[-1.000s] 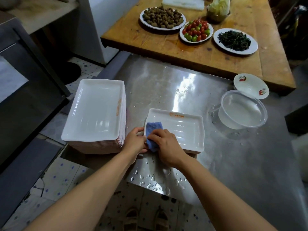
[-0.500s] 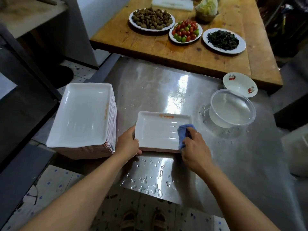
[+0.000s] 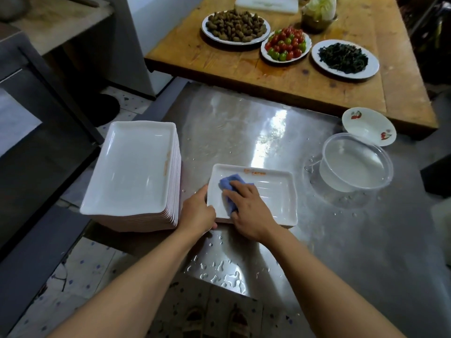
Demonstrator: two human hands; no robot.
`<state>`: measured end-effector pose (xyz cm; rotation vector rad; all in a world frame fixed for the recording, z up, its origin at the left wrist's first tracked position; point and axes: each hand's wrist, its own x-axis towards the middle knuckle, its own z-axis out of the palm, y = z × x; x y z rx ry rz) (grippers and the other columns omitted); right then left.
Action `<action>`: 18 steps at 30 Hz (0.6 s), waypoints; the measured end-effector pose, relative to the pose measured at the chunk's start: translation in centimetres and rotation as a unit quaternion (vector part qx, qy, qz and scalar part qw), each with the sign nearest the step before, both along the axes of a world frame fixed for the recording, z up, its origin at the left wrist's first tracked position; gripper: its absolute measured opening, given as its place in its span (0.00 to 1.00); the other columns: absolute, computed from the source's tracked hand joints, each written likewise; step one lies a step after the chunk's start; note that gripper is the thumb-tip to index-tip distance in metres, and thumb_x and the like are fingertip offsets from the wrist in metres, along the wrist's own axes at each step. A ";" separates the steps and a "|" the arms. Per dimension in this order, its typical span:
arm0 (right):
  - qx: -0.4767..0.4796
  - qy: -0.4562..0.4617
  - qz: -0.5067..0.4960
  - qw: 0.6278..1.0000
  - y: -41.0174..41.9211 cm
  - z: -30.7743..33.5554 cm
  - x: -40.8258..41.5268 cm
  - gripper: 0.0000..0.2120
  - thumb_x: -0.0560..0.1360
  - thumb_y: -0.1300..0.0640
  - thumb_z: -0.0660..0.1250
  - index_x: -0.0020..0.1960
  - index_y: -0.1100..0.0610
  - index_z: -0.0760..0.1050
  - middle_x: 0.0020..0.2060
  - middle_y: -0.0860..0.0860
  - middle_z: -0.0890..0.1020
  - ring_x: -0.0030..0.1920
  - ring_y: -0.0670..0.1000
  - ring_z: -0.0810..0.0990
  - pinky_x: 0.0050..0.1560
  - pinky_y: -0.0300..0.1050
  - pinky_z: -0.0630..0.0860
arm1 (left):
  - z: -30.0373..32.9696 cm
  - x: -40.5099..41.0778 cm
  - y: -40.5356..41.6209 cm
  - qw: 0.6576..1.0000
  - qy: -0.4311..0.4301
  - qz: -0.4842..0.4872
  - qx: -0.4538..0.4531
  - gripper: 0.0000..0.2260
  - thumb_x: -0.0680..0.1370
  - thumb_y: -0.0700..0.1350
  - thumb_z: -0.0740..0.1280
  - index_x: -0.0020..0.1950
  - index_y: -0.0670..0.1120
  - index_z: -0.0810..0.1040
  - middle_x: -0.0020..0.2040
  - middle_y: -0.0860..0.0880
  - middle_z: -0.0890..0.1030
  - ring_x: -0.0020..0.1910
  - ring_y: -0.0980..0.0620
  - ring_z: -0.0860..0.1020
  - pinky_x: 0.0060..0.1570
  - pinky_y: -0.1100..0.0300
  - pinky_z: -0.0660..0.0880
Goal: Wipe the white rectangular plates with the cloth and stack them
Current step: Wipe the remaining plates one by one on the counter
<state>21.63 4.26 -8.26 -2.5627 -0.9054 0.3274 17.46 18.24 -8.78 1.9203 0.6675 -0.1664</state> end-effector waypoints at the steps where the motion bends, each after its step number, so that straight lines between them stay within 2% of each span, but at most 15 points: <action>1: -0.003 0.001 0.011 1.000 -0.7 0.3 -0.4 0.24 0.74 0.59 0.60 0.69 0.56 0.68 0.71 0.53 0.65 0.67 0.57 0.62 0.69 0.47 0.57 | 0.1 0.0 -0.1 1.000 -0.001 0.002 0.003 0.29 0.70 0.32 0.56 0.63 0.57 0.74 0.46 0.48 0.79 0.23 0.48 0.79 0.18 0.65 0.70; 4: -0.021 -0.025 0.032 0.999 -3.8 1.1 -1.7 0.21 0.74 0.59 0.62 0.67 0.55 0.71 0.70 0.51 0.68 0.64 0.57 0.67 0.66 0.44 0.60 | 0.2 0.0 -0.2 1.000 0.000 0.004 0.016 0.28 0.70 0.32 0.55 0.64 0.55 0.74 0.48 0.48 0.78 0.24 0.48 0.79 0.18 0.66 0.69; 7: -0.055 -0.042 0.005 0.998 -7.1 1.6 -2.4 0.22 0.74 0.64 0.63 0.67 0.54 0.72 0.69 0.50 0.69 0.62 0.56 0.69 0.62 0.42 0.63 | 0.4 0.0 -0.3 0.999 0.012 -0.002 0.033 0.28 0.71 0.32 0.55 0.64 0.54 0.73 0.47 0.51 0.77 0.23 0.48 0.80 0.18 0.66 0.70; 11: -0.071 -0.059 -0.032 0.995 -9.3 2.8 -2.4 0.14 0.73 0.67 0.62 0.57 0.59 0.78 0.59 0.54 0.77 0.53 0.58 0.74 0.52 0.49 0.71 | 0.7 -0.1 -0.6 0.998 0.010 -0.003 0.061 0.28 0.71 0.31 0.54 0.66 0.52 0.72 0.47 0.50 0.77 0.24 0.48 0.80 0.19 0.65 0.71; 12: -0.067 -0.074 -0.028 0.995 -9.5 3.1 -2.4 0.12 0.71 0.68 0.64 0.52 0.61 0.80 0.54 0.56 0.80 0.48 0.60 0.75 0.47 0.50 0.73 | 0.9 -0.1 -0.6 0.997 0.012 -0.007 0.070 0.27 0.72 0.31 0.55 0.66 0.52 0.72 0.49 0.49 0.78 0.28 0.46 0.81 0.22 0.64 0.74; 14: -0.037 -0.095 -0.039 0.994 -9.7 3.4 -2.4 0.08 0.69 0.70 0.66 0.45 0.62 0.80 0.48 0.58 0.82 0.44 0.61 0.77 0.43 0.50 0.75 | 1.5 -0.1 -0.8 0.986 0.048 -0.046 0.152 0.24 0.74 0.35 0.57 0.68 0.51 0.69 0.56 0.44 0.78 0.44 0.40 0.81 0.41 0.57 0.78; 16: -0.015 -0.072 -0.096 0.993 -10.0 4.0 -2.5 0.07 0.73 0.68 0.63 0.46 0.62 0.79 0.50 0.56 0.82 0.48 0.60 0.76 0.47 0.51 0.74 | 2.0 -0.2 -1.2 0.951 0.095 -0.087 0.282 0.21 0.76 0.39 0.59 0.69 0.48 0.66 0.62 0.41 0.74 0.59 0.39 0.74 0.55 0.50 0.72; 18: 0.051 -0.060 -0.171 0.982 -11.0 4.4 -2.4 0.07 0.75 0.66 0.62 0.43 0.63 0.79 0.44 0.56 0.82 0.47 0.58 0.76 0.45 0.54 0.74 | 2.5 -0.5 -2.2 0.919 0.088 -0.117 0.365 0.23 0.77 0.45 0.62 0.72 0.47 0.61 0.67 0.41 0.67 0.65 0.40 0.68 0.62 0.48 0.66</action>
